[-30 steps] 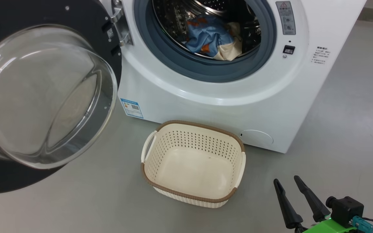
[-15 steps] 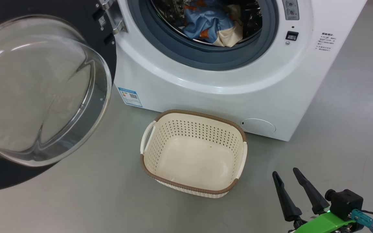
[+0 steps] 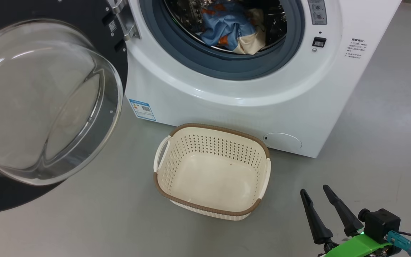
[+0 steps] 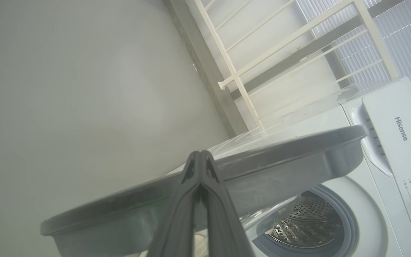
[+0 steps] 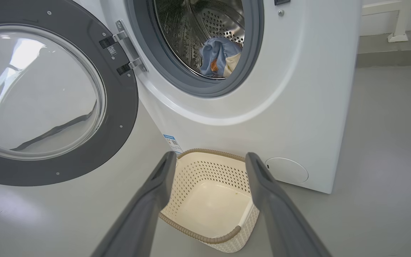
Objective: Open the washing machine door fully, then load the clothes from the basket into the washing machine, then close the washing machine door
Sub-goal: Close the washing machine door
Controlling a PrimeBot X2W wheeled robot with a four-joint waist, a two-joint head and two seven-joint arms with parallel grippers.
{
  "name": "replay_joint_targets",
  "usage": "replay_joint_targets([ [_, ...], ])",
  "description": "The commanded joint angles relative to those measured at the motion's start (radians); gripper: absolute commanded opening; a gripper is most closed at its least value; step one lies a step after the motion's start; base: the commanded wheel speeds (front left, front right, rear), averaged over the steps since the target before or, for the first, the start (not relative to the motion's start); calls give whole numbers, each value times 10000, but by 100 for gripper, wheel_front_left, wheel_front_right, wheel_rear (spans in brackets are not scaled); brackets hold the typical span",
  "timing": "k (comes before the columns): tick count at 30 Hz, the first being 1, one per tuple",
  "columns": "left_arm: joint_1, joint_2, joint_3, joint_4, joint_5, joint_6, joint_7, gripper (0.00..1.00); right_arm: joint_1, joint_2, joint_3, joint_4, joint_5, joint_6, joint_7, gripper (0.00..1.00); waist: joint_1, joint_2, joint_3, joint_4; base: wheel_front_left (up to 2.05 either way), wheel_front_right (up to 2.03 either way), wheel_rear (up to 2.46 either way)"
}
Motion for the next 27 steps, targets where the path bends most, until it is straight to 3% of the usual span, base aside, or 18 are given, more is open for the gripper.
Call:
replay_joint_targets([
  [1,-6,665,252,-286,-110,-29,250,0,-229,-52,247,-228,-103,27,-119,100,0,-1,-1,-10,0,0,0],
  [14,505,547,-123,-892,-312,-29,1296,0,-101,-10,178,-233,-103,27,-119,100,0,-1,-156,0,0,0,0],
  [27,1375,492,-603,-3298,-736,-29,2887,0,33,53,51,-298,-62,27,-119,100,0,-1,-330,-52,0,0,0],
])
